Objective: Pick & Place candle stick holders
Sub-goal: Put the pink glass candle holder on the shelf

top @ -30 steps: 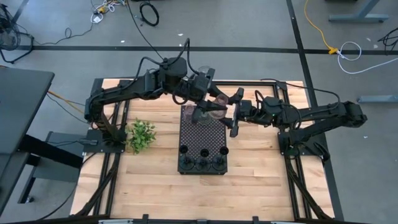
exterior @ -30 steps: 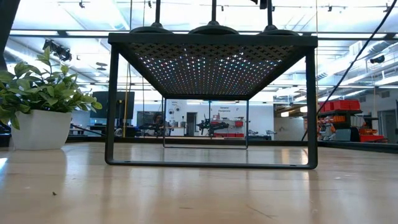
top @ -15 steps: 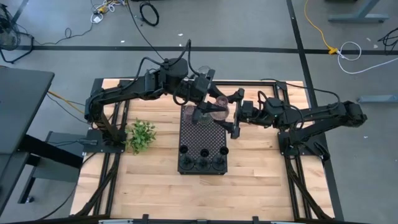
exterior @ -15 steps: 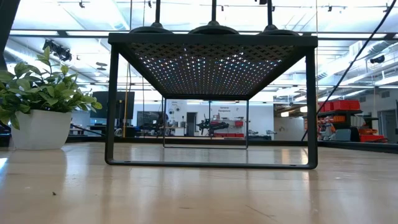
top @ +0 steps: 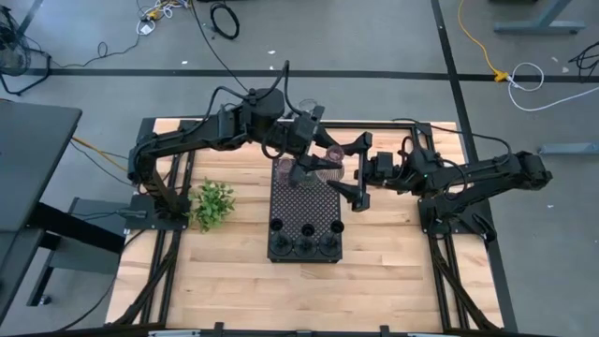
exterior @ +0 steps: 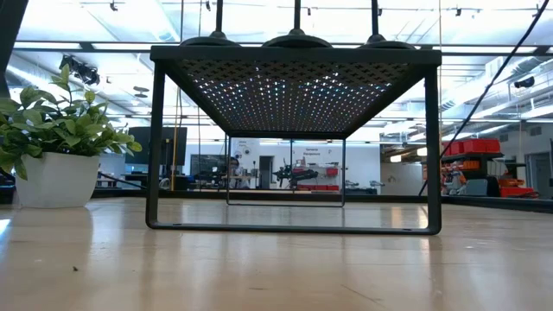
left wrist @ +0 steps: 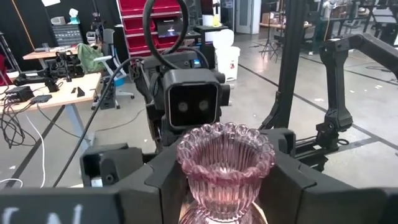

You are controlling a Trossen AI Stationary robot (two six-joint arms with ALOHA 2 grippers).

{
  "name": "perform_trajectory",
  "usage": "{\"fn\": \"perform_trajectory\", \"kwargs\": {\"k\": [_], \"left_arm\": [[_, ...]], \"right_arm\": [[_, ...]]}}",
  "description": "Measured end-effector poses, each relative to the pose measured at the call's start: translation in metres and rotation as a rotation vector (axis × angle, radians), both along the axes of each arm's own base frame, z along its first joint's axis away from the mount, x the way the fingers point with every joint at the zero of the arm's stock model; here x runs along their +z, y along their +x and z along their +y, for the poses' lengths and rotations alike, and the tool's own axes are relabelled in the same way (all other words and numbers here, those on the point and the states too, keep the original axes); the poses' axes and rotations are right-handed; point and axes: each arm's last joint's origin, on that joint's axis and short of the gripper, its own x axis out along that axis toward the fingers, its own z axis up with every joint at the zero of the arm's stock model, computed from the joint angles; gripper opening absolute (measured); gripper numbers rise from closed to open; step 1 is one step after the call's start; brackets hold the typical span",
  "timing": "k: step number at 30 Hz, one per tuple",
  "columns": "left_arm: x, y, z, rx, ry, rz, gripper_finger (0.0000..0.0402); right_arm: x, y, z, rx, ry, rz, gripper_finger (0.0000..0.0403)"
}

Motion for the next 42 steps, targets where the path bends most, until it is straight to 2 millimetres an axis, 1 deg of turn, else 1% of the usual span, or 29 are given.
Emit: {"fn": "perform_trajectory", "kwargs": {"k": [6,8,11,15,18,20,22,24,27,32,34,42], "left_arm": [[-0.003,0.003,0.000,-0.002,0.004,0.006,0.0140],[-0.002,0.003,0.000,-0.002,0.006,0.001,0.0140],[-0.002,0.003,0.000,-0.002,0.007,-0.002,0.0150],[-0.002,0.002,0.000,0.004,0.001,0.000,0.0176],[-0.002,0.002,0.000,0.018,0.000,0.009,0.0173],[-0.003,0.002,0.000,0.017,-0.001,0.014,0.0162],[-0.003,0.002,0.000,0.019,0.001,0.013,0.0150],[-0.004,0.002,0.000,0.016,-0.002,0.024,0.0142],[-0.004,0.002,0.000,0.019,-0.004,0.031,0.0142],[-0.006,0.002,0.000,0.017,-0.005,0.044,0.0173],[-0.006,0.002,0.000,0.017,-0.005,0.046,0.0177],[-0.007,0.002,0.000,0.015,0.002,0.053,0.0145]], "right_arm": [[0.002,0.001,0.000,0.001,0.003,-0.031,0.0384],[-0.001,0.004,0.000,0.000,0.003,-0.025,0.0384],[-0.004,0.013,0.000,-0.010,-0.005,-0.037,0.0384],[0.004,0.028,-0.001,-0.024,-0.011,-0.016,0.0384],[0.006,0.037,-0.002,-0.093,0.005,0.053,0.0380],[0.007,0.038,-0.003,-0.124,0.034,0.064,0.0368],[0.008,0.038,-0.004,-0.130,0.048,0.059,0.0348],[0.009,0.038,-0.004,-0.131,0.049,0.058,0.0318],[0.009,0.038,-0.003,-0.127,0.047,0.054,0.0263],[0.009,0.038,-0.004,-0.132,0.049,0.067,0.0252],[0.008,0.038,-0.004,-0.132,0.049,0.073,0.0249],[0.006,0.038,-0.004,-0.129,0.042,0.100,0.0245]]}}
